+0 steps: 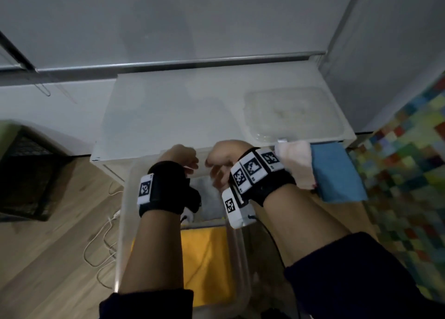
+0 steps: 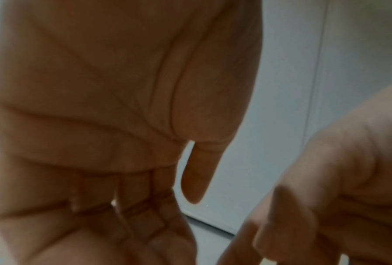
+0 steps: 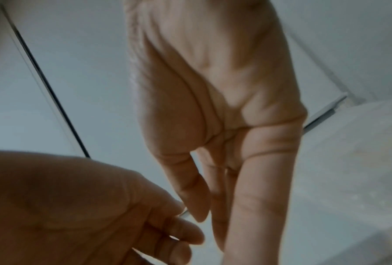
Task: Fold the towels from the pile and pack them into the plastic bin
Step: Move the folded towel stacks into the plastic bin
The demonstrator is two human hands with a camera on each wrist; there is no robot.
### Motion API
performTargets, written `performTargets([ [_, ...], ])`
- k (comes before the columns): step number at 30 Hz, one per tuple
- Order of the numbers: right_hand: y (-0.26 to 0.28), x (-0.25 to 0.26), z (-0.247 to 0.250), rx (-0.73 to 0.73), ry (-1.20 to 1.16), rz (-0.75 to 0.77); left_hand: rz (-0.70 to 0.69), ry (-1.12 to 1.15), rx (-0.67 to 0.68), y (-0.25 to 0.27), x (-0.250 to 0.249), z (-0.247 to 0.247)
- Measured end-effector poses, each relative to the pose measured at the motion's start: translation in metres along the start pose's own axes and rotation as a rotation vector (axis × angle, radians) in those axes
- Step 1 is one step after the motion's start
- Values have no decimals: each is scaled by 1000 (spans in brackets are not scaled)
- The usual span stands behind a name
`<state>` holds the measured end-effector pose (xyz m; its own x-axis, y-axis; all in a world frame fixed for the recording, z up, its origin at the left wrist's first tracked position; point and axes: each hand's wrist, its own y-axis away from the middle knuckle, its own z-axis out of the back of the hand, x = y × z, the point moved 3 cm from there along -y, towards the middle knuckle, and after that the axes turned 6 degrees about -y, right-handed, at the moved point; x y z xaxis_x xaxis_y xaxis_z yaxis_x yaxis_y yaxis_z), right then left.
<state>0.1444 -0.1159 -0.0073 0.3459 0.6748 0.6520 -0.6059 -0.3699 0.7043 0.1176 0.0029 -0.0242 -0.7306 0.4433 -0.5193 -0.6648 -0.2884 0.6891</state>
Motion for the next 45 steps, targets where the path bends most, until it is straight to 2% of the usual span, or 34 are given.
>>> performTargets([
  [1,7,-5,15,26,-52,-15,-26,16,-28,7,-13,-5],
  [3,21,-21,55,-19,-90,-16,-120,51,-36,18,-47,-30],
  [6,37,-66,116,-210,-214,29,-224,130,56,26,-90,-91],
  [9,37,-131,174,-454,-329,59,-167,217,227,23,-115,-173],
  [11,29,-173,204,-594,-150,61,-111,213,304,14,-116,-229],
  [13,23,-209,225,-687,25,11,-76,154,333,7,-114,-270],
  [17,8,-268,248,-722,6,-80,-50,110,271,-3,-109,-325],
  [20,-6,-294,250,-645,-160,-144,-72,110,248,-11,-105,-355],
  [22,-12,-305,249,-589,-273,-186,-76,188,169,-21,-102,-371],
  [26,-24,-317,250,-514,-373,-192,-83,178,78,-36,-104,-381],
  [29,-27,-322,253,-500,-416,-185,-80,237,73,-49,-98,-391],
  [31,-23,-327,254,-463,-478,-233,-63,309,88,-51,-96,-392],
  [34,-11,-344,254,-338,-525,-298,23,403,246,-28,-98,-388],
  [36,-4,-359,250,-276,-539,-326,84,252,307,-24,-91,-393],
  [38,0,-365,246,-281,-549,-318,37,45,271,-25,-89,-393],
  [40,3,-363,242,-311,-563,-279,-39,-85,171,-31,-93,-388],
  [42,5,-358,239,-310,-579,-256,-121,-121,69,-33,-105,-375],
  [45,11,-344,238,-291,-605,-198,-169,-183,67,-23,-123,-354],
])
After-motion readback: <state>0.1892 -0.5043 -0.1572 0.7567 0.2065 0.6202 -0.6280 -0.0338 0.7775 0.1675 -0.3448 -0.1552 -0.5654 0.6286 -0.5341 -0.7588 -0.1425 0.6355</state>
